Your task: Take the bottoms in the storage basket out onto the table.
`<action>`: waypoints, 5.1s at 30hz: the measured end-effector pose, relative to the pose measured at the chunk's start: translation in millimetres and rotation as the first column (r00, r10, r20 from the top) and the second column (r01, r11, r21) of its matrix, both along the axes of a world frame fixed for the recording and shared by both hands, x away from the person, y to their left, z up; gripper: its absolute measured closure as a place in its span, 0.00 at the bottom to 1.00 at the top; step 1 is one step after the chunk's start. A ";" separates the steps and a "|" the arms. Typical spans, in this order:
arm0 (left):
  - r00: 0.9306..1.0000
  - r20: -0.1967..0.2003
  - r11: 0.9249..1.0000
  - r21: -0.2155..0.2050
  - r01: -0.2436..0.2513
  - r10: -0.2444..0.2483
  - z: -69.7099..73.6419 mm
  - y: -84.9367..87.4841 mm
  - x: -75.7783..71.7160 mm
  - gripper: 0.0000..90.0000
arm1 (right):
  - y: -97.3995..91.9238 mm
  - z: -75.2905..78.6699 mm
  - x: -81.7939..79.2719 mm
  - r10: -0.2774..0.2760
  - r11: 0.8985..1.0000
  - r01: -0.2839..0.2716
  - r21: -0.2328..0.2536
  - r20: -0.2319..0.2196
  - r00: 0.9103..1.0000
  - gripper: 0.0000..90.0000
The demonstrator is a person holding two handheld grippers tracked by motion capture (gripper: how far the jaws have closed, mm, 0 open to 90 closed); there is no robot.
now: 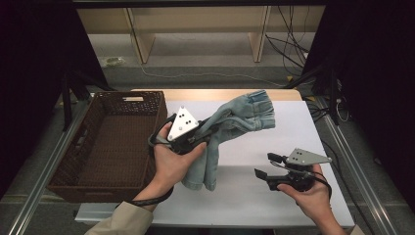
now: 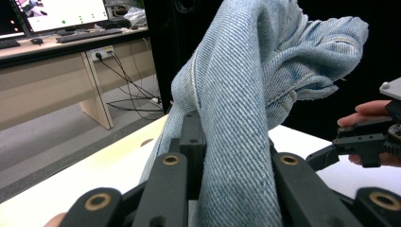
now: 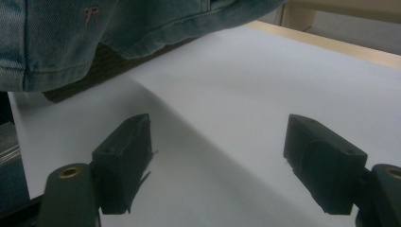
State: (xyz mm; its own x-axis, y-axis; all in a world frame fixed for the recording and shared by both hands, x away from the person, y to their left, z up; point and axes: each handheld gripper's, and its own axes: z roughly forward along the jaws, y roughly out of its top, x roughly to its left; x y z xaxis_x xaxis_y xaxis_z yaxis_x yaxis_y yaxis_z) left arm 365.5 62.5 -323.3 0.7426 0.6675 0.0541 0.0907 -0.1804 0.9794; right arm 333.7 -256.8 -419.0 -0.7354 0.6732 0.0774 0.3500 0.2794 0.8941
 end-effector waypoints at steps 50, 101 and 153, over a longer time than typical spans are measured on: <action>0.995 -0.095 0.998 0.062 0.011 -0.005 -33.2 -13.4 11.9 0.83 | 0.0 -0.3 0.3 0.000 1.000 0.000 -0.001 -0.005 1.000 0.28; 0.958 -0.256 0.952 0.303 -0.048 0.130 -96.6 -26.6 37.2 0.56 | -0.1 -0.4 0.0 0.003 1.000 -0.003 -0.004 -0.006 1.000 0.28; 0.960 -0.276 0.987 0.161 0.010 0.035 -26.2 52.3 -7.2 0.00 | 1.8 -2.4 0.7 0.013 1.000 -0.013 -0.013 -0.020 1.000 0.28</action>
